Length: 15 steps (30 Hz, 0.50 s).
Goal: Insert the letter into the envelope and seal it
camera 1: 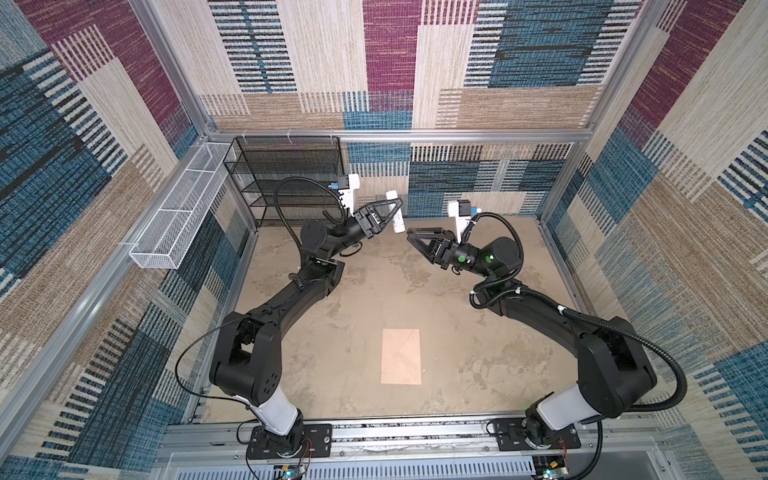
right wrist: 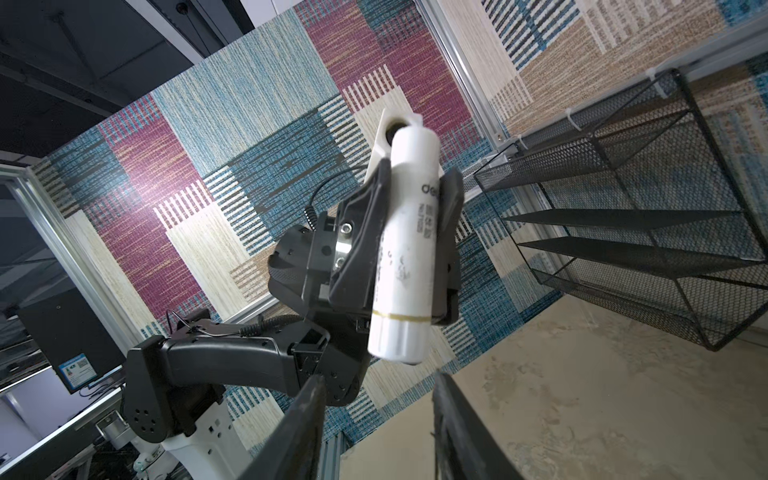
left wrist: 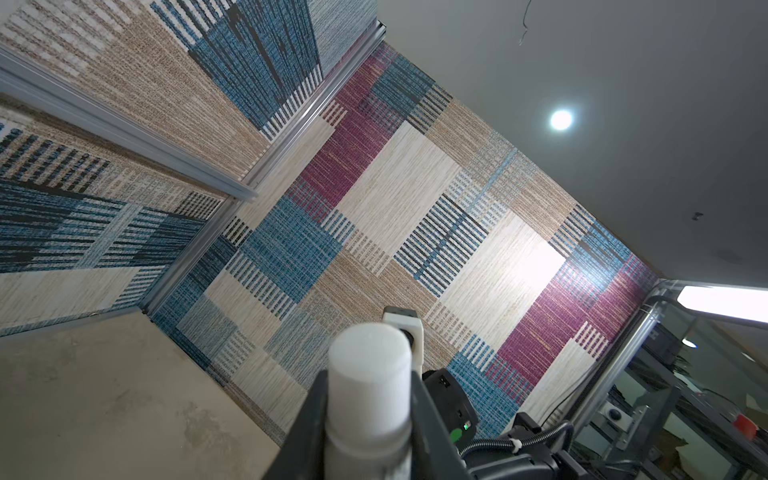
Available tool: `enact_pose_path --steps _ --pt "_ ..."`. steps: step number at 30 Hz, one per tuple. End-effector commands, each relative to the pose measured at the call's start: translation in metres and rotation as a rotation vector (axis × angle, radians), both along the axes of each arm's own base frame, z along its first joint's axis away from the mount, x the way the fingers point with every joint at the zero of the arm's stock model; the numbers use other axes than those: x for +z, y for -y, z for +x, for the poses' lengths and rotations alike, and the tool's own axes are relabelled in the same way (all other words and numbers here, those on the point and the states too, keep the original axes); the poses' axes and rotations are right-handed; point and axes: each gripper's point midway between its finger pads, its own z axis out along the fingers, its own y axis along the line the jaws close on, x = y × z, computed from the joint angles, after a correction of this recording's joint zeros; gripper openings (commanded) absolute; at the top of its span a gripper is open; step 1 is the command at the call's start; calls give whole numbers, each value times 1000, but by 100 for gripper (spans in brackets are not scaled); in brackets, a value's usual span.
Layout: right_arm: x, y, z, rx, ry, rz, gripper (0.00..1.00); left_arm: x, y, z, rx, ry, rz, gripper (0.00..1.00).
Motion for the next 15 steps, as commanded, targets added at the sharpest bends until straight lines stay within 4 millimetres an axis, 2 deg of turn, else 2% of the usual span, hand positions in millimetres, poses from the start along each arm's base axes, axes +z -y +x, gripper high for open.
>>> enact_pose_path --steps 1,6,15 --pt "15 -2 -9 63 37 33 45 12 -1 -11 -24 60 -19 0" --pt "8 -6 -7 81 21 23 41 12 3 -10 -32 64 -17 0" --pt "8 -11 -2 106 17 30 33 9 11 -8 -59 63 -5 0"
